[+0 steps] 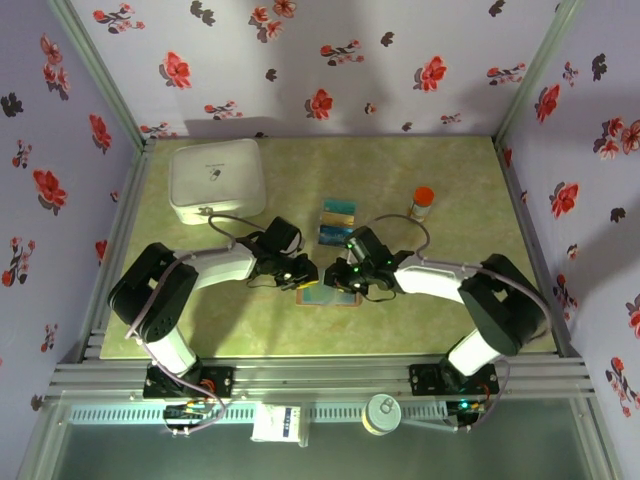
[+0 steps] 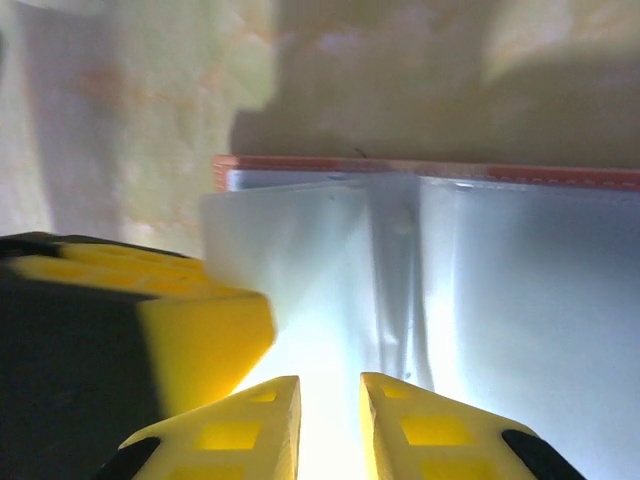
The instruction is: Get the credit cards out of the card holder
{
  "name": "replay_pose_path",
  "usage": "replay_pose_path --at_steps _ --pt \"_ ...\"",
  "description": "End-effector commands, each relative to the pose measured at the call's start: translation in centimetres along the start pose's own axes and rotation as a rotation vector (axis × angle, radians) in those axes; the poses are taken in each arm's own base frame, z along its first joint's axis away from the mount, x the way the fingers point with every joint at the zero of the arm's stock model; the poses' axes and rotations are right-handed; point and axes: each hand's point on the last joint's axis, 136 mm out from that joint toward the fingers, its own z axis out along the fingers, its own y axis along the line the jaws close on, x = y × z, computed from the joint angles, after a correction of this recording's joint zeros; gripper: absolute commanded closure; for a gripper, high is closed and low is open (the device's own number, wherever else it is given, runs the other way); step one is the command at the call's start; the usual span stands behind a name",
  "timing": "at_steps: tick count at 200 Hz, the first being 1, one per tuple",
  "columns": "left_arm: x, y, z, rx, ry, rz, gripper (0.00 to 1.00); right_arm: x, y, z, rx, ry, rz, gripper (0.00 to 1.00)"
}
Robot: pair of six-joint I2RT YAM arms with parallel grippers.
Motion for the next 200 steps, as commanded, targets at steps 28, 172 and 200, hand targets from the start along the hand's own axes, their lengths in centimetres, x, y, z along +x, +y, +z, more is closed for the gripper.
replay_pose_path --at_steps 28,172,200 --pt "0.3 -2.9 -0.6 0.048 0.016 0.028 0.8 -1.3 -2.1 -3.6 0.082 -0.109 0.012 0.75" --pt "1.2 -6.4 4.3 0.052 0.122 0.099 0.76 -1.2 -4.5 -8.9 0.128 -0.24 0.042 0.73" --pt "1.2 -6.5 5.2 0.051 0.136 0.102 0.71 -1.1 -4.6 -9.2 0.13 -0.246 0.043 0.73"
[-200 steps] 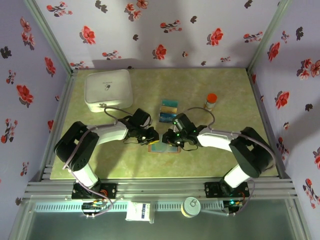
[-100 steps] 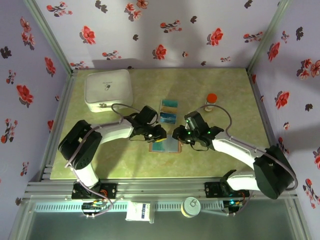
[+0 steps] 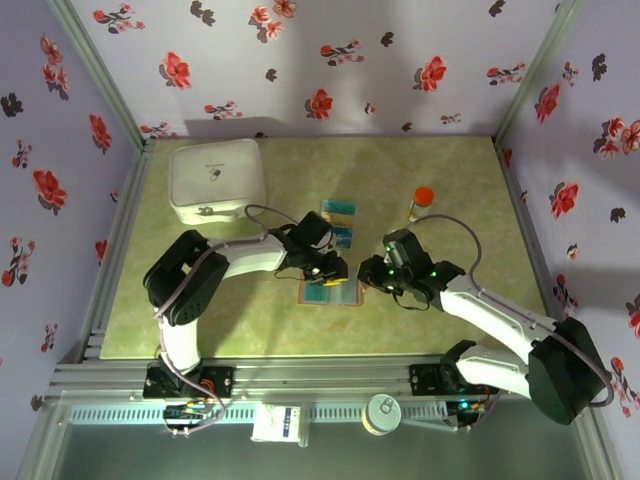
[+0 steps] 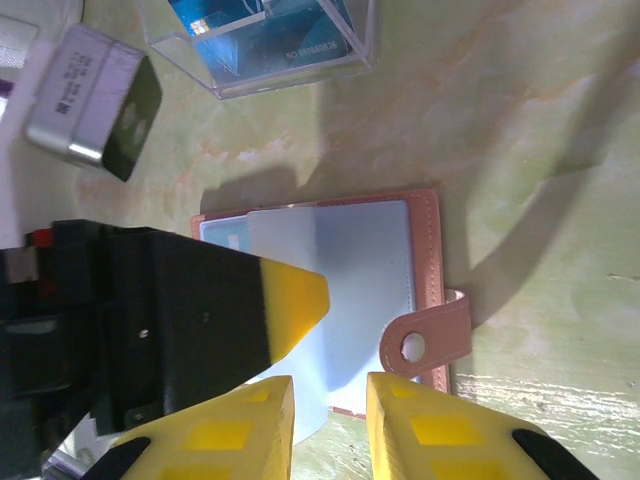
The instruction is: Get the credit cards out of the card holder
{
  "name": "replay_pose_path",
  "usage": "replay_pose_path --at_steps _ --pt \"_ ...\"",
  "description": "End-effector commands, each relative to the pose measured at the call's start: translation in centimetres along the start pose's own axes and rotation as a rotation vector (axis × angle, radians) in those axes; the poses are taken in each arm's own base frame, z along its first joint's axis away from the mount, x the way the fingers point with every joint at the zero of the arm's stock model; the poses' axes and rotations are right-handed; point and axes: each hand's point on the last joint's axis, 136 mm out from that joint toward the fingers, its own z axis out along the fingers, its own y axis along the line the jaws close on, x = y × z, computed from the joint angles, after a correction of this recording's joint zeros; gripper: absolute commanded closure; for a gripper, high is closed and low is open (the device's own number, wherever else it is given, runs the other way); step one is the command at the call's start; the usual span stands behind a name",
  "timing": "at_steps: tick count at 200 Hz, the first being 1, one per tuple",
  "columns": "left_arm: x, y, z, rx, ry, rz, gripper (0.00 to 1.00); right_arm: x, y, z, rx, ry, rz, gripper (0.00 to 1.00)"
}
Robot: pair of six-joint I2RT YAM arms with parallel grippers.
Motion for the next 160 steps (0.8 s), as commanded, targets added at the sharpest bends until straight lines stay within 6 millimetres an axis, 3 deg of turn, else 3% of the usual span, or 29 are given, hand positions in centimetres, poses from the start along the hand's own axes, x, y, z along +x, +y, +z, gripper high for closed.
replay_pose_path --at_steps 1,34,59,105,160 --pt "0.3 -0.5 0.9 0.01 0.035 0.007 0.71 -0.1 -1.2 -0.4 0.042 -0.02 -0.004 0.73" --pt "0.0 -1.1 0.9 0.023 0.03 0.02 0.55 -0.1 -1.2 -0.4 0.04 -0.018 -0.003 0.72" --pt "-0.3 -1.7 0.3 0.031 0.014 0.034 0.5 -0.2 -1.0 -0.3 0.034 -0.016 0.001 0.71" --pt "-1.0 -1.8 -1.3 0.035 -0.024 0.036 0.5 -0.1 -0.1 0.5 0.002 0.012 0.01 0.72" --pt "-1.2 0.5 -3.3 0.02 -0.063 -0.007 0.52 0.0 1.3 2.1 -0.023 0.055 0.01 0.72"
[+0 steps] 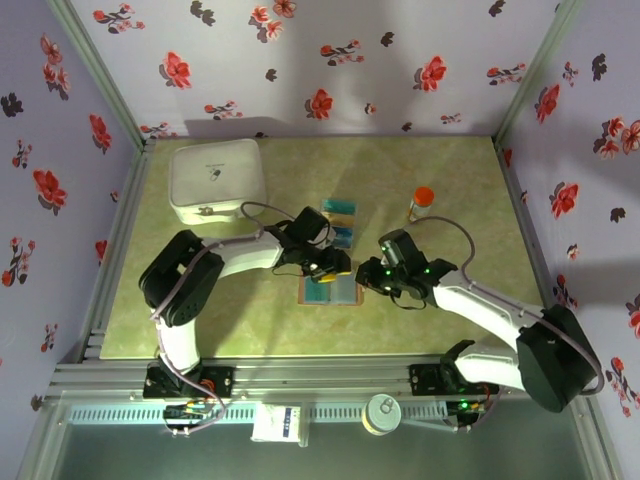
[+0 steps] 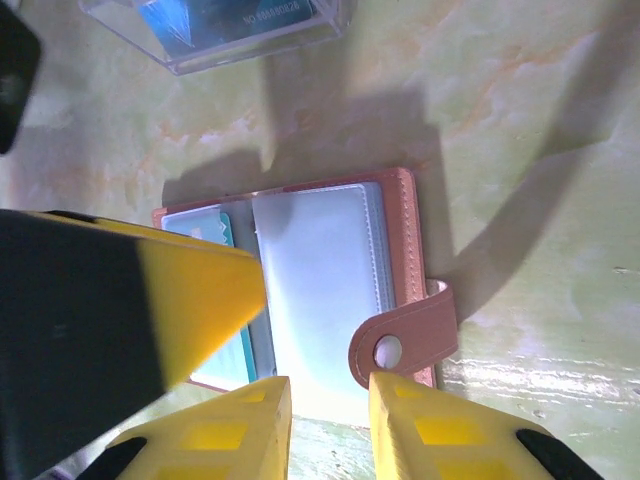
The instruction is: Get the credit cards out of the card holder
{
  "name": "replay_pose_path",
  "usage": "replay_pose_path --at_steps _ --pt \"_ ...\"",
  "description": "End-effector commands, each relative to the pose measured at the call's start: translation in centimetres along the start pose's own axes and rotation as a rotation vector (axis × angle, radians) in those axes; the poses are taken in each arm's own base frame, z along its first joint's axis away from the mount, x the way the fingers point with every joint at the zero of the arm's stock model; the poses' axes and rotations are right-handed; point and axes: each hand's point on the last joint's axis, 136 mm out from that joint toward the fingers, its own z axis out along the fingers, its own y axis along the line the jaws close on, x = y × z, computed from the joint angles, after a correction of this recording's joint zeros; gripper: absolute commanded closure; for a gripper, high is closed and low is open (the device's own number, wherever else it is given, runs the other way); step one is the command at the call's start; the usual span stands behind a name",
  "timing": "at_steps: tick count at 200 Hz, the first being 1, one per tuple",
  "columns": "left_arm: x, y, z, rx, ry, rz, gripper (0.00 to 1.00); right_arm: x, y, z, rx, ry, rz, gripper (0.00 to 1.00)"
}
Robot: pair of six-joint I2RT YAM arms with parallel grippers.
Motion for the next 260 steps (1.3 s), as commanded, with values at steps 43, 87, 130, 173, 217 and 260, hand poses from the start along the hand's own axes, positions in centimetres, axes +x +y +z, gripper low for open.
replay_pose_path --at_steps 43,87,130,173,217,260 --pt "0.1 2.8 -3.0 -0.021 -0.058 -0.03 0.56 -0.1 4.1 2.0 -0.057 0.044 -0.046 0.73" --pt "0.6 5.3 -4.1 -0.037 -0.08 -0.067 0.61 0.7 6.2 4.0 -0.061 0.102 -0.087 0.73" --pt "1.0 7.8 -4.5 -0.069 -0.088 -0.098 0.68 1.3 7.0 5.5 -0.04 0.142 -0.107 0.74" --pt "1.4 9.2 -4.4 -0.098 -0.077 -0.111 0.69 1.6 4.8 5.7 0.067 0.153 -0.123 0.72" --pt "1.4 9.8 -4.0 -0.113 -0.063 -0.114 0.71 1.0 2.5 4.1 0.204 0.123 -0.181 0.69" --pt "1.4 9.6 -4.0 -0.11 -0.064 -0.115 0.76 1.4 3.2 4.1 0.16 0.138 -0.181 0.73"
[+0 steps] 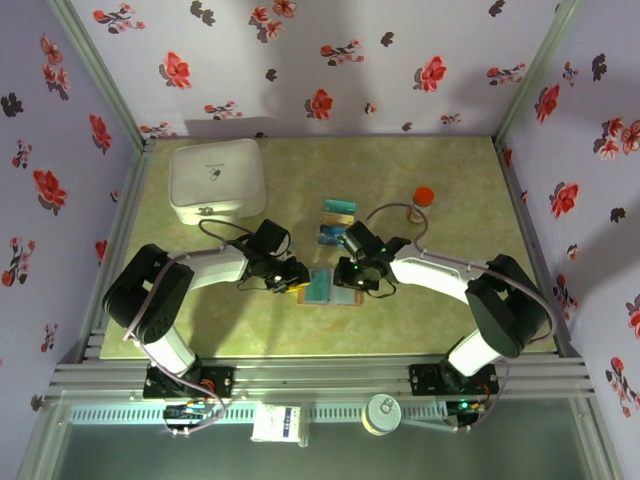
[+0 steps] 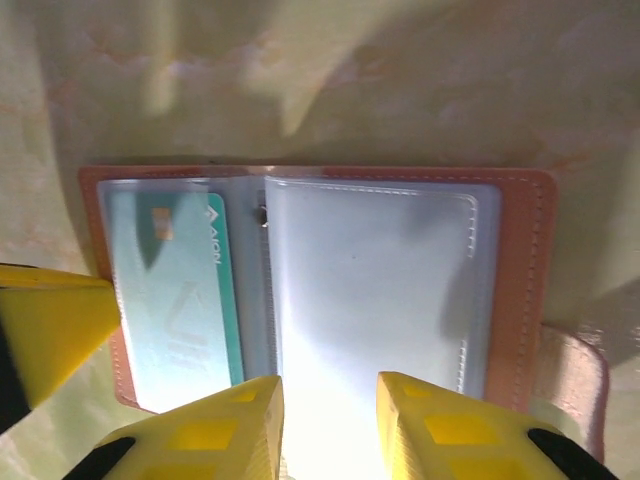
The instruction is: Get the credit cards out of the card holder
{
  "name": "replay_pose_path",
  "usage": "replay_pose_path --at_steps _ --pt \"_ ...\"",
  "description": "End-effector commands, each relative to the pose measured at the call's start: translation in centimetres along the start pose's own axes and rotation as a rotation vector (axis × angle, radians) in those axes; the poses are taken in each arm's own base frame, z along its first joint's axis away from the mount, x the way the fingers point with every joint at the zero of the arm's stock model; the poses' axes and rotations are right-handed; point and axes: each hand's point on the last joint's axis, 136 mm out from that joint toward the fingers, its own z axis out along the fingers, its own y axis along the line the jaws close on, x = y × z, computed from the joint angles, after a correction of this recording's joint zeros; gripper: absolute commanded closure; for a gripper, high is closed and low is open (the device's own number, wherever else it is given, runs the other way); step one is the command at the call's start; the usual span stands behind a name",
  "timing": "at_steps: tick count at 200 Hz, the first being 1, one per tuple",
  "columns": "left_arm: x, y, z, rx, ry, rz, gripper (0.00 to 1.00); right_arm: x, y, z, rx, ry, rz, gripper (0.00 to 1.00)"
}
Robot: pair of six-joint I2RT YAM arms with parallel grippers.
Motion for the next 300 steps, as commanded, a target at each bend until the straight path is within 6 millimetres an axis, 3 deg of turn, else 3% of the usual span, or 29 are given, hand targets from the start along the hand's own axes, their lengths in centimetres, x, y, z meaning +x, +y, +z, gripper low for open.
replay_pose_path --at_steps 1,25,63,149,252,300 --pt "-0.1 0.8 0.1 -0.02 0.0 0.007 0.76 -0.4 1.3 -0.8 -0.039 -0.014 -0.034 0.73" --pt "-0.1 0.7 0.1 -0.019 -0.002 0.009 0.79 -0.2 4.3 -0.2 -0.188 0.021 -0.02 0.78" --pt "0.0 0.6 -0.3 -0.017 -0.006 0.009 0.84 -0.2 5.5 1.1 -0.238 0.049 0.007 0.78" --pt "-0.4 -0.3 -1.0 -0.008 -0.018 0.02 0.95 0.3 4.7 3.1 -0.223 0.079 0.023 0.76" --pt "-0.8 -1.1 -1.9 -0.004 -0.039 0.029 0.95 1.0 3.3 4.2 -0.172 0.099 0.026 0.77" --pt "-0.5 -1.3 -0.6 0.01 -0.003 0.031 0.95 1.0 3.3 4.3 -0.172 0.102 0.025 0.77"
